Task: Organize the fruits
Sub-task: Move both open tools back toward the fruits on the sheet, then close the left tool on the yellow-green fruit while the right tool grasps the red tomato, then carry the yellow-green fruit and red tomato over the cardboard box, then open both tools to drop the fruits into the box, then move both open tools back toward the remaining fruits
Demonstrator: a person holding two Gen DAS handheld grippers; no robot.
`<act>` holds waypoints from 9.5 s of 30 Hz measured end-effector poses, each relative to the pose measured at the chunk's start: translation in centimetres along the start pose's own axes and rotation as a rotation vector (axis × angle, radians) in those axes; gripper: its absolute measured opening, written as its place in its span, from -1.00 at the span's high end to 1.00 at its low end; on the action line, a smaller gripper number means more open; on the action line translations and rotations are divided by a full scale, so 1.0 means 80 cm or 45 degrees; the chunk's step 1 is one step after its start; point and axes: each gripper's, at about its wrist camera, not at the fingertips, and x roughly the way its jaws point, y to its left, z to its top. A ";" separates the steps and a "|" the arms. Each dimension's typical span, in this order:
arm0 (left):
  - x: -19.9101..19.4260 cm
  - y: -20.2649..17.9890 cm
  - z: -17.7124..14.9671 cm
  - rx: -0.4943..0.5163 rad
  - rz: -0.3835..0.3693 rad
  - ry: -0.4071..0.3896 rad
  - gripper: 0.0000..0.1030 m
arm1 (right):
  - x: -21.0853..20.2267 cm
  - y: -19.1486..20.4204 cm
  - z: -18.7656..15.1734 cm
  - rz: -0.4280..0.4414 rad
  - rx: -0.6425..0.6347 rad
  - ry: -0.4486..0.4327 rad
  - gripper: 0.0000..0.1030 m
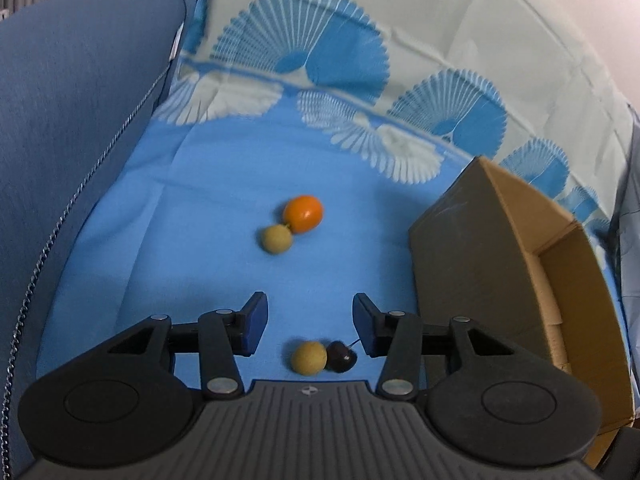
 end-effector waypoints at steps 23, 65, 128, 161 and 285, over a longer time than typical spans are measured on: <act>0.069 -0.031 -0.025 0.222 0.099 0.276 0.38 | 0.018 -0.002 0.002 -0.105 0.024 0.068 0.16; 0.052 0.008 -0.004 0.032 0.220 0.155 0.57 | 0.006 0.022 0.010 0.050 0.130 -0.095 0.44; -0.131 -0.106 -0.076 0.278 -0.060 -0.592 0.46 | -0.243 -0.161 -0.037 -0.210 0.220 -0.835 0.43; -0.084 -0.228 -0.152 0.693 -0.336 -0.563 0.46 | -0.240 -0.299 -0.095 -0.492 0.449 -0.783 0.43; -0.111 0.017 -0.003 -0.010 -0.133 -0.399 0.56 | -0.140 -0.004 -0.034 0.135 -0.154 -0.471 0.02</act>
